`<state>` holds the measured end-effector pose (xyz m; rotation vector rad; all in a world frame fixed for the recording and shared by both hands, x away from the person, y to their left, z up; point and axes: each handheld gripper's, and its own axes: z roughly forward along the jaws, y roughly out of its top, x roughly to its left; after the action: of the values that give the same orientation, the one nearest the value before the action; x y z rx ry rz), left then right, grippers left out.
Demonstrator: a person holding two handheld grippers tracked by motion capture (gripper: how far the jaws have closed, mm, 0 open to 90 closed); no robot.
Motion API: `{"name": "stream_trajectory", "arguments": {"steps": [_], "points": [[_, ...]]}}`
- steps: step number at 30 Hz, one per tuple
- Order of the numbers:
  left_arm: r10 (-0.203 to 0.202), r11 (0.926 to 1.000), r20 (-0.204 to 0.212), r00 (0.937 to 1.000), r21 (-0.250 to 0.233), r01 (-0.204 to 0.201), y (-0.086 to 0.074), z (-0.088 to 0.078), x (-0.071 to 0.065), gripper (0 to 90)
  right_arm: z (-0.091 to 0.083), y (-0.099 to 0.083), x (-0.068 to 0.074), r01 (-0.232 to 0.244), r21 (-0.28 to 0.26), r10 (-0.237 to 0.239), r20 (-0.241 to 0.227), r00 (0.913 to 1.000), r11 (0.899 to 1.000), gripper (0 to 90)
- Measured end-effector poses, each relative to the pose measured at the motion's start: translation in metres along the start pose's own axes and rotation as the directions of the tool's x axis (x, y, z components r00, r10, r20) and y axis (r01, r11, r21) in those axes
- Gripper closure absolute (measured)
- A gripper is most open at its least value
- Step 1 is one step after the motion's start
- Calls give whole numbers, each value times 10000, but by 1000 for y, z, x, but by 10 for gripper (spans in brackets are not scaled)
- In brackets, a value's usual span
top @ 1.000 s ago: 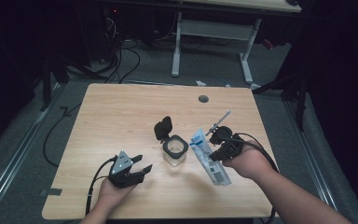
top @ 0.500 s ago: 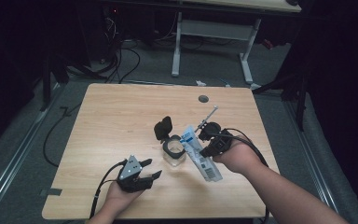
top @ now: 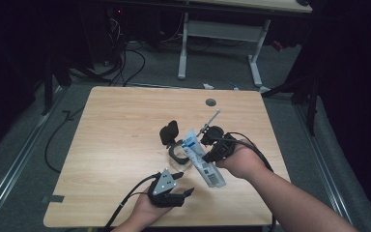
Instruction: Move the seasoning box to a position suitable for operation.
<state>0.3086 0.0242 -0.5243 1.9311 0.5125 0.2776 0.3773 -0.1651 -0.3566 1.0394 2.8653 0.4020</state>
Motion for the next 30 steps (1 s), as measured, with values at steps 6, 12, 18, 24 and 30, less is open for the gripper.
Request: {"name": "stream_trajectory", "arguments": {"steps": [6,12,18,24,30], "points": [[-300,9995,295,9991,-119,303,8,18,-6,311,0,2,2,46,-40,-46,9,10000,10000,898],[-565,9984,530,9970,1,566,14,32,-9,271,-3,5,7,44,-88,-44,-3,10000,10000,897],[-479,9989,591,9971,43,477,17,38,-11,265,-3,6,8,47,-191,-48,-66,10000,9998,898],[-598,9981,647,9961,-87,605,20,41,-12,275,-3,9,11,37,-268,-39,-96,9999,9996,898],[-520,9986,567,9970,-102,526,22,42,-13,277,-1,10,12,106,-260,-110,-145,9998,9996,898]]}}
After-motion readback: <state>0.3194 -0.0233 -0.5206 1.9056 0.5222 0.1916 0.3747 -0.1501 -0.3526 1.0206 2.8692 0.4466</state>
